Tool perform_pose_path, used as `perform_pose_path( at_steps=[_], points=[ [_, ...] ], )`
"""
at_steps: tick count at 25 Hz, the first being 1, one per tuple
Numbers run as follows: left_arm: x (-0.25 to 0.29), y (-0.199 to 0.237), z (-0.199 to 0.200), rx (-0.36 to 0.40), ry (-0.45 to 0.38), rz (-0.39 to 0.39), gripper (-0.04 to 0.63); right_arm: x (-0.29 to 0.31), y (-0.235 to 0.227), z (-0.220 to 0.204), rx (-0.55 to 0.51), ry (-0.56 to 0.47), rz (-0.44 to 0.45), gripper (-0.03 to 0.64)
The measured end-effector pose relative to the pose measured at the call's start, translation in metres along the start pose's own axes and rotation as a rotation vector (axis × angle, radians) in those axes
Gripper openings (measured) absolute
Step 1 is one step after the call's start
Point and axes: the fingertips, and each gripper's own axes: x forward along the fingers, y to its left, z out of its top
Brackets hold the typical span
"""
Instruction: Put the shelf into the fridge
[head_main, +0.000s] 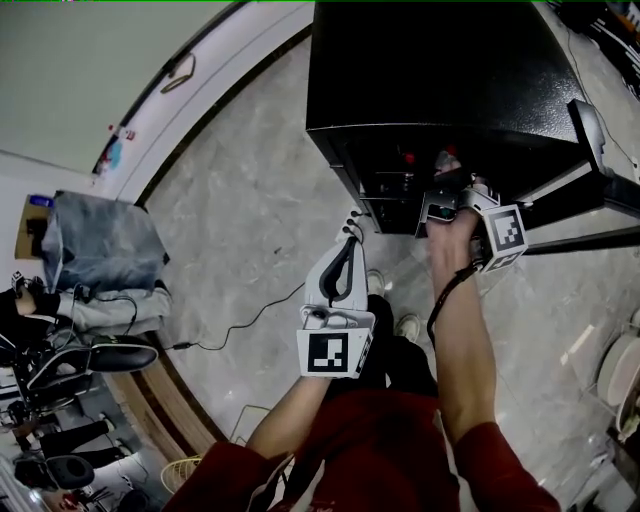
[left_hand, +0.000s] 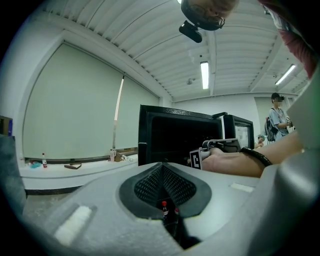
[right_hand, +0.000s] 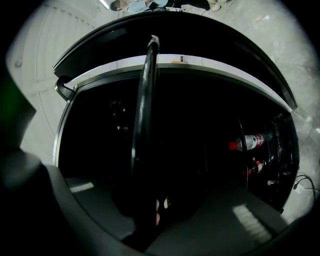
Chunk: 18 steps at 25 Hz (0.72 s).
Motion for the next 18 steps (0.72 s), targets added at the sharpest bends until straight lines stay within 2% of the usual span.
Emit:
perform_pose_path(
  at_steps=[14, 18],
  points=[
    [0.016, 0.006, 0.0, -0.014, -0.002, -0.013, 0.0, 0.039, -0.004, -0.002, -0.009, -0.017, -0.007, 0.015],
    [0.012, 0.005, 0.001, -0.02, -0.002, -0.009, 0.0, 0.042, -0.003, -0.004, -0.01, -0.011, -0.009, 0.045]
  ],
)
